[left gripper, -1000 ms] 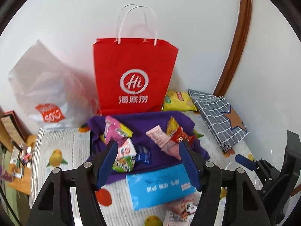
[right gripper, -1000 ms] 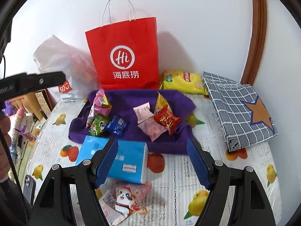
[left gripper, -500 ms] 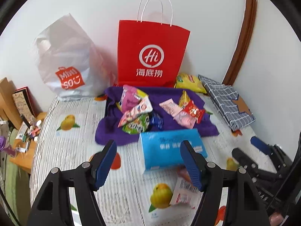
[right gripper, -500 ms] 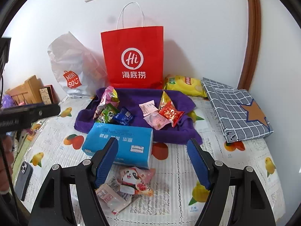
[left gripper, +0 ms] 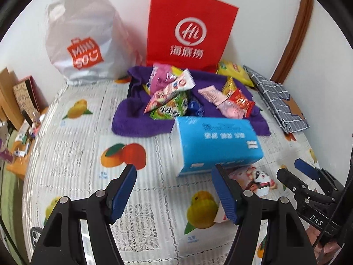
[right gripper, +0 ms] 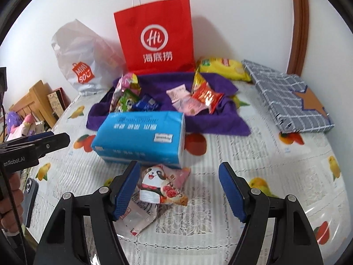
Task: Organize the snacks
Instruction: 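Grasp the panda snack bag with the right tool while the left tool grasps the white wrapper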
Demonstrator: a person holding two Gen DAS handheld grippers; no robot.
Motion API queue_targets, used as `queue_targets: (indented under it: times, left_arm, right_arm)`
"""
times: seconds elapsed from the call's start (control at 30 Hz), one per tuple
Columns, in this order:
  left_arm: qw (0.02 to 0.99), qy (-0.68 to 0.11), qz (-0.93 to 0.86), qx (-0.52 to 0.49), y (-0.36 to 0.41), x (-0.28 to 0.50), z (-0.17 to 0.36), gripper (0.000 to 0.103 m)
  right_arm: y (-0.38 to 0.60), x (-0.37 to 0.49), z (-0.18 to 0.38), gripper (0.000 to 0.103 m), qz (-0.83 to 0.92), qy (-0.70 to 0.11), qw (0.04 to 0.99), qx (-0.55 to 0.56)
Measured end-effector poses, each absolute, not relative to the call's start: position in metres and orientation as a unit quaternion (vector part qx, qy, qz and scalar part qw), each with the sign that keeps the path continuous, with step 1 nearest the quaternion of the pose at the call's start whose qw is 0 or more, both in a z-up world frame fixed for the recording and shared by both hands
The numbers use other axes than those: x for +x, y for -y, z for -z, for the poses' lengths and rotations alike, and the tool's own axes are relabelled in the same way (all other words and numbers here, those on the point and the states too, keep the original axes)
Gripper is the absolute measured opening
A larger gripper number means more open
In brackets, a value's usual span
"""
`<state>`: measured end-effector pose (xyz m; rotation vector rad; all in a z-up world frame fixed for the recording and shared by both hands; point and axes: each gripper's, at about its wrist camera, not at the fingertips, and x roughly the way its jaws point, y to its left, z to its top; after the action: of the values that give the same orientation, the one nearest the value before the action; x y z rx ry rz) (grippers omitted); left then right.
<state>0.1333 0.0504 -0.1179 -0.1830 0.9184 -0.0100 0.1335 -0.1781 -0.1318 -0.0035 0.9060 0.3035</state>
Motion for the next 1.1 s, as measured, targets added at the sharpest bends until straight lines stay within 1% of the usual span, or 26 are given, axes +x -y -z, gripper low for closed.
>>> queue_targets:
  times: [0.27,0.47,0.5,0.6,0.63,0.7,0.87,1.1]
  left_arm:
    - [0.881,-0.462,0.001,-0.105,-0.068,0.141,0.138,0.069]
    - [0.876,-0.472,0.008,-0.099,-0.068,0.141,0.145,0.069]
    - [0.876,-0.473,0.009,-0.097,-0.068,0.141,0.146,0.069]
    - [0.873,-0.479,0.014,-0.093,-0.064,0.142,0.150,0.069]
    - [0.872,-0.480,0.016,-0.091,-0.062,0.142,0.151,0.069]
    - [0.871,-0.483,0.021,-0.087,-0.059,0.143,0.154,0.069]
    - [0.860,-0.498,0.051,-0.096,-0.045,0.143,0.165,0.069]
    - [0.844,-0.520,0.111,-0.071,0.003,0.141,0.180,0.069]
  right_arm:
    - [0.157,0.148,0.155,0.070,-0.161,-0.463,0.872,-0.013]
    - [0.138,0.158,0.190,0.070,-0.147,-0.496,0.854,-0.062]
    - [0.138,0.158,0.195,0.069,-0.146,-0.501,0.851,-0.063]
    - [0.143,0.158,0.205,0.060,-0.151,-0.508,0.846,-0.051]
    - [0.145,0.157,0.205,0.057,-0.153,-0.505,0.848,-0.048]
    - [0.150,0.154,0.202,0.055,-0.153,-0.500,0.851,-0.048]
    - [0.174,0.147,0.189,0.055,-0.156,-0.487,0.859,-0.016]
    - [0.219,0.136,0.172,0.055,-0.114,-0.456,0.883,-0.013]
